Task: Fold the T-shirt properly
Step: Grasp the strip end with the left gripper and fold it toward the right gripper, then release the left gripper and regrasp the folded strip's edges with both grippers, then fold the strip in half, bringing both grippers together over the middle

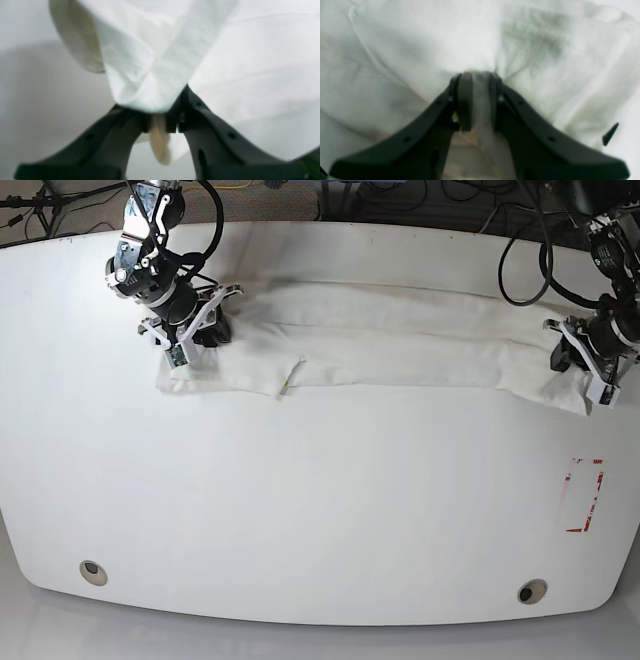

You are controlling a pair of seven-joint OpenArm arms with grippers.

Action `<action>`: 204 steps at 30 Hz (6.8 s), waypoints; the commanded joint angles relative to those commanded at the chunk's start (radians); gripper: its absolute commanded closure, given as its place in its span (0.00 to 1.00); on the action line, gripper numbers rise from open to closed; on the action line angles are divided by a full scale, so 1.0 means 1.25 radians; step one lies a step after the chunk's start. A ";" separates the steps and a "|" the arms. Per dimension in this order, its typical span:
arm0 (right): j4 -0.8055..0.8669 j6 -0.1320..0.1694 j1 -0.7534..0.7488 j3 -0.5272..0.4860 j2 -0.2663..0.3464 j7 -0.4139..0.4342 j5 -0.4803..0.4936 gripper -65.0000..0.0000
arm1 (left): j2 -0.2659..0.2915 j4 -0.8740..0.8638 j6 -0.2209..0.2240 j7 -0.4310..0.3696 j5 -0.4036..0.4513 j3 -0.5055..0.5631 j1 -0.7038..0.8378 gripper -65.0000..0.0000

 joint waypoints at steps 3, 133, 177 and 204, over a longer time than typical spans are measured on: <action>0.000 0.000 0.000 0.000 0.000 0.000 0.000 0.81 | 0.000 0.049 0.000 0.001 0.000 0.065 0.017 0.89; -0.104 0.000 0.174 0.490 0.042 -0.448 0.559 0.24 | 0.070 -0.271 0.069 -0.203 0.150 0.325 -0.047 0.93; -0.020 -0.029 0.099 0.292 0.032 -0.362 0.571 1.00 | 0.071 -0.274 0.077 -0.196 0.185 0.389 -0.053 0.93; 0.265 -0.139 0.091 -0.079 0.029 -0.285 0.448 1.00 | 0.354 -0.475 0.098 -0.201 0.462 0.449 -0.207 0.93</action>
